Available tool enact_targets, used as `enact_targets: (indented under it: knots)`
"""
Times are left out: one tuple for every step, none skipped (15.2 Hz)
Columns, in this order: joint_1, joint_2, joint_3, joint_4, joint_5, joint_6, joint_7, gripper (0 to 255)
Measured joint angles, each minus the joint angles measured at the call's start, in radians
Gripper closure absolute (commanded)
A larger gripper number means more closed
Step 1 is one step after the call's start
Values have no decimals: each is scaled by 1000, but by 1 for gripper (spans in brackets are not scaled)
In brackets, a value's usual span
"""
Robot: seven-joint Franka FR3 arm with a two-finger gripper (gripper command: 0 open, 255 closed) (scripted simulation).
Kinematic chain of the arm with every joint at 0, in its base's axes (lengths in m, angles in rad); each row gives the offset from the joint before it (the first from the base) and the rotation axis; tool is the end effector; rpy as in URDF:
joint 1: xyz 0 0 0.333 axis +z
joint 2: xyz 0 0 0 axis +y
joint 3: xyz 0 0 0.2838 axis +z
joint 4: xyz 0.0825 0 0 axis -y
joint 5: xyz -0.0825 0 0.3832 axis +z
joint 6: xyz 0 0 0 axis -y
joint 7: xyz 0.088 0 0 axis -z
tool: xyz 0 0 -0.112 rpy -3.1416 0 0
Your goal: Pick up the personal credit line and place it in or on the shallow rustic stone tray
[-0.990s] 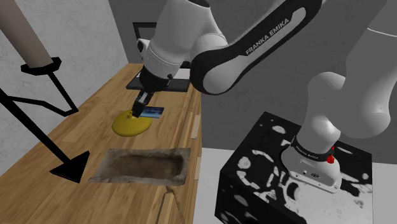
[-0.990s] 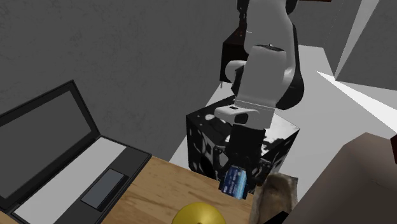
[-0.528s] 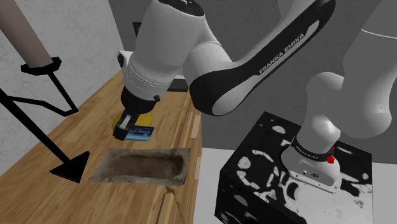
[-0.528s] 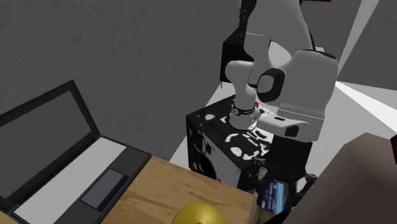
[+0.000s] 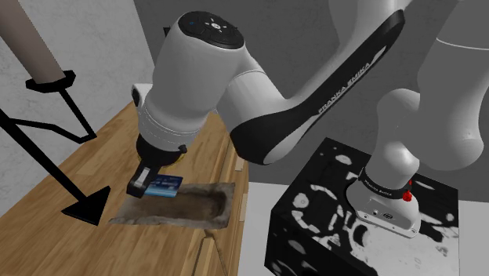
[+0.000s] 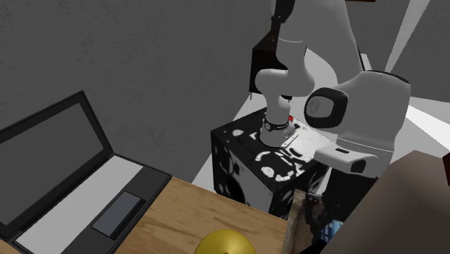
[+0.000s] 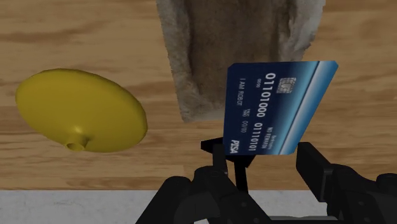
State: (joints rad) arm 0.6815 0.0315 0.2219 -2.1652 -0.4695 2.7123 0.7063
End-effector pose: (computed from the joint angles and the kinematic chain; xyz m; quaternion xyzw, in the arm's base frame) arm 0.3475 0.4645 0.4000 -0.9187 -0.2706 -0.2766 0.0793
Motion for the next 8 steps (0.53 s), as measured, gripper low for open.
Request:
enact_targets:
  knots:
    - [1,8,0,-4,-16,10,17,255]
    - [0,15,-3,-9,-29,21,26,255]
    - [0,22,-5,-16,-45,34,41,255]
    - [1,30,-7,-21,-61,45,57,255]
    - [1,33,-10,-29,-76,55,71,255]
    - [2,43,-13,-33,-93,67,86,255]
    - [3,50,-15,-34,-108,74,99,255]
    - [4,60,-19,-35,-125,83,115,255]
